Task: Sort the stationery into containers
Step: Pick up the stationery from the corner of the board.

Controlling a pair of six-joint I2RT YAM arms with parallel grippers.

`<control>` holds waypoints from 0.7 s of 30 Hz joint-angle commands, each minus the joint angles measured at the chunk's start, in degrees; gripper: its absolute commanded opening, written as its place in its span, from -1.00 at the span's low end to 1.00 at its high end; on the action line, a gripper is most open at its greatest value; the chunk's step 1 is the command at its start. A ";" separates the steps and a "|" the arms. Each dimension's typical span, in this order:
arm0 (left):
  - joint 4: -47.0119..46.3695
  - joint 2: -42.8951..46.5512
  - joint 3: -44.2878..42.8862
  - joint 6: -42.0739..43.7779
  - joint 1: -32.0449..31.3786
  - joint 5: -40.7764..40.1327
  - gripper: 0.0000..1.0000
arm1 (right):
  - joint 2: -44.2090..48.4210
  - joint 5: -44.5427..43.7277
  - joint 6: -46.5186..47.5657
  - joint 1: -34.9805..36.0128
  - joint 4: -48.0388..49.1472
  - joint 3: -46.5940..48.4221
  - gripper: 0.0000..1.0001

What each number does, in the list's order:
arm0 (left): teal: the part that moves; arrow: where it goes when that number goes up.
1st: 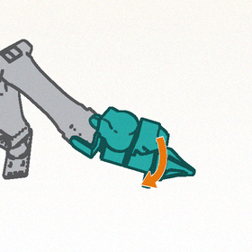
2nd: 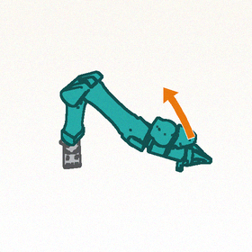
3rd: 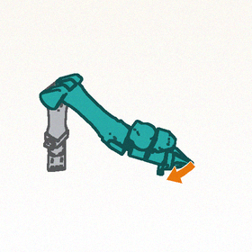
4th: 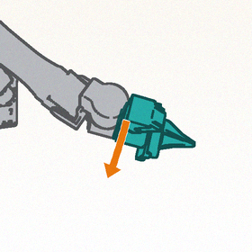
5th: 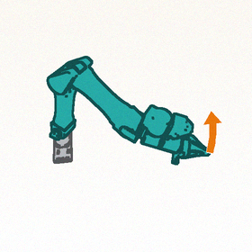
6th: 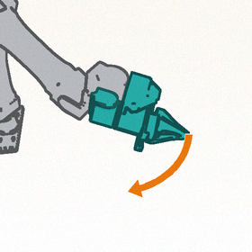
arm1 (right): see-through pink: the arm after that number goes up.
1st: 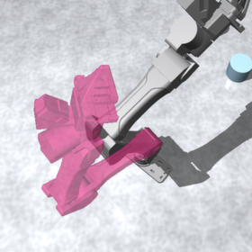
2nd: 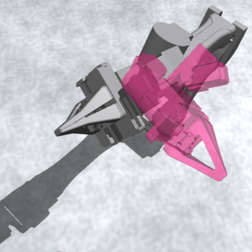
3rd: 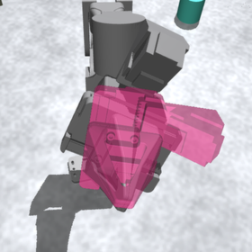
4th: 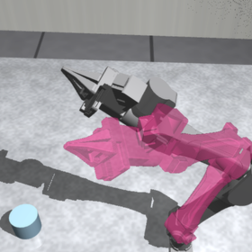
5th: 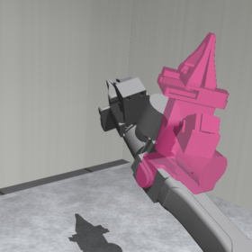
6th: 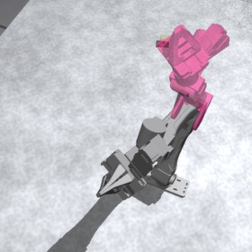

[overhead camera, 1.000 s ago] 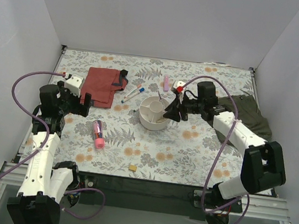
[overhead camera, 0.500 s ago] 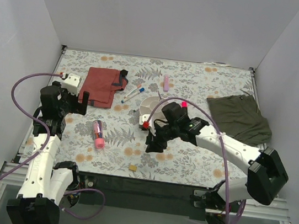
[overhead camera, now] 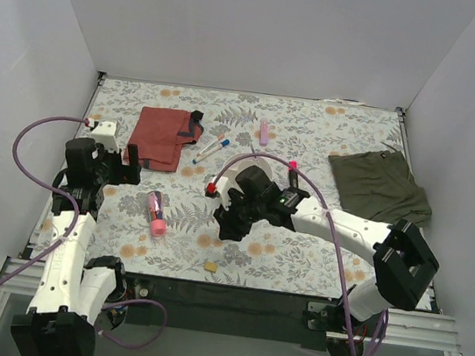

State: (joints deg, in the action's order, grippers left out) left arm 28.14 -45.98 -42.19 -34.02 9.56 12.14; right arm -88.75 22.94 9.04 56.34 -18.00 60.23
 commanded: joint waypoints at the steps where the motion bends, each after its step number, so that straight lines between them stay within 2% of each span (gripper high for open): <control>1: 1.13 0.89 -3.50 -5.96 0.99 -5.36 0.77 | 1.92 -10.26 -8.41 5.35 3.14 -0.72 -0.09; 3: 0.69 2.11 -4.30 -6.15 1.07 -6.43 0.77 | 0.60 -11.78 -8.69 8.25 3.76 -1.60 -0.10; 10: -0.11 5.37 -2.37 -6.31 1.16 -2.12 0.76 | -1.25 -12.57 -4.12 13.88 7.01 -4.59 -0.08; 21: -1.33 6.42 -1.93 -7.11 0.98 -1.51 0.76 | -5.64 -14.15 -1.48 15.73 9.65 -4.86 -0.03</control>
State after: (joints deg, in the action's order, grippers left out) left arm 28.16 -40.91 -43.99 -40.45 10.39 10.09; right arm -93.23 9.17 6.59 71.40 -11.31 54.46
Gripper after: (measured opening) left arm 0.883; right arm 0.480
